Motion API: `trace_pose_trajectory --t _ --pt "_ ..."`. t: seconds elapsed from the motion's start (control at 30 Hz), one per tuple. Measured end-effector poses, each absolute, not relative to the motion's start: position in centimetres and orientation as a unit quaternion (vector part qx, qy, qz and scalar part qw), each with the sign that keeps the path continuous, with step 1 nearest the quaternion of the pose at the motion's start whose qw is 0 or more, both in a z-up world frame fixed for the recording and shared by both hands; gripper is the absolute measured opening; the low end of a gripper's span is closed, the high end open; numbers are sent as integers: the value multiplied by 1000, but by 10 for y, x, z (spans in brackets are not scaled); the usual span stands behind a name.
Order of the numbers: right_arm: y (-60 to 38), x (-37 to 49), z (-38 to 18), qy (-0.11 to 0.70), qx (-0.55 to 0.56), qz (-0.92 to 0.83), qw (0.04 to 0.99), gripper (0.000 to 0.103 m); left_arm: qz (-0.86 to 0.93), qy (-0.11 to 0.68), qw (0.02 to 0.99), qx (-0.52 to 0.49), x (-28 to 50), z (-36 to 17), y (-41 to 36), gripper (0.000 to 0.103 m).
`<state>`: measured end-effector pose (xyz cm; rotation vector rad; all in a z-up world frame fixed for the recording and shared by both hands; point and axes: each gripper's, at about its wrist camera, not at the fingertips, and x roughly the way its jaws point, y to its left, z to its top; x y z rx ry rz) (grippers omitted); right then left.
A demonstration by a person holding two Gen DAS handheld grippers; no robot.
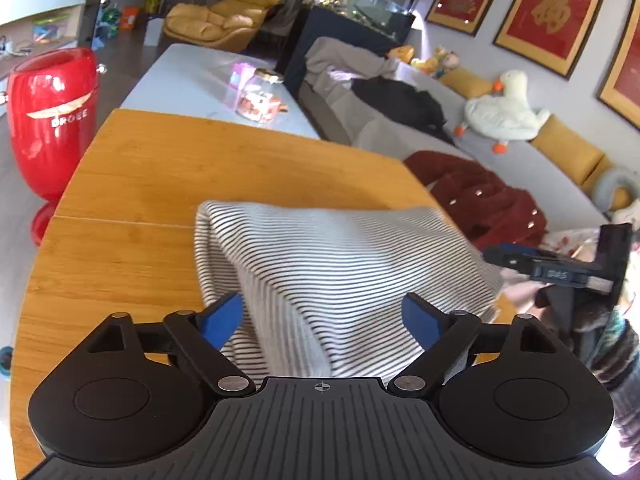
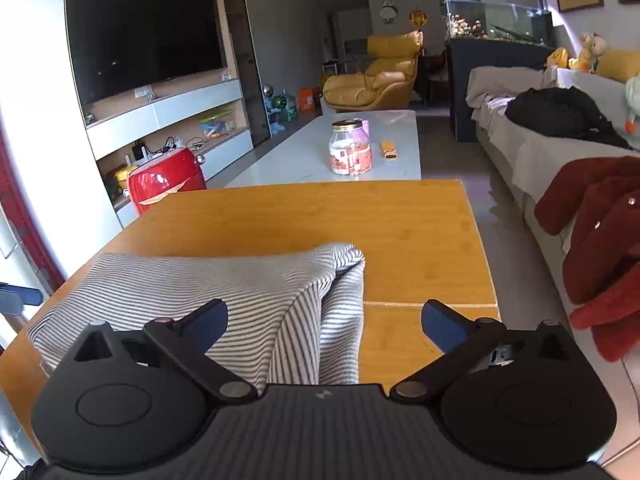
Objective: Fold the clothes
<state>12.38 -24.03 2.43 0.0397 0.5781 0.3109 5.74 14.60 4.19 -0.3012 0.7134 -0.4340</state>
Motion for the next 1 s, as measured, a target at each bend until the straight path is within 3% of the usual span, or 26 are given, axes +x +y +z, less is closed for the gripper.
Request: trace_pose_trajectory --t 0.23,0.37,0.67,0.87,1.0 --pt "-223 148 -15 313 -59 106 942 103 -282 412 833 -238 83 6 119 95" --pt "-222 135 -17 317 -48 111 941 103 -268 415 838 -233 113 -12 117 95" --pt "-201 93 11 301 -57 192 932 103 -185 370 905 -102 191 0 96 95" --pt "-217 123 28 266 -54 130 954 103 -237 346 901 -108 154 32 77 98" --pt "-217 163 5 295 -60 105 948 103 -286 391 857 -175 133 15 67 99"
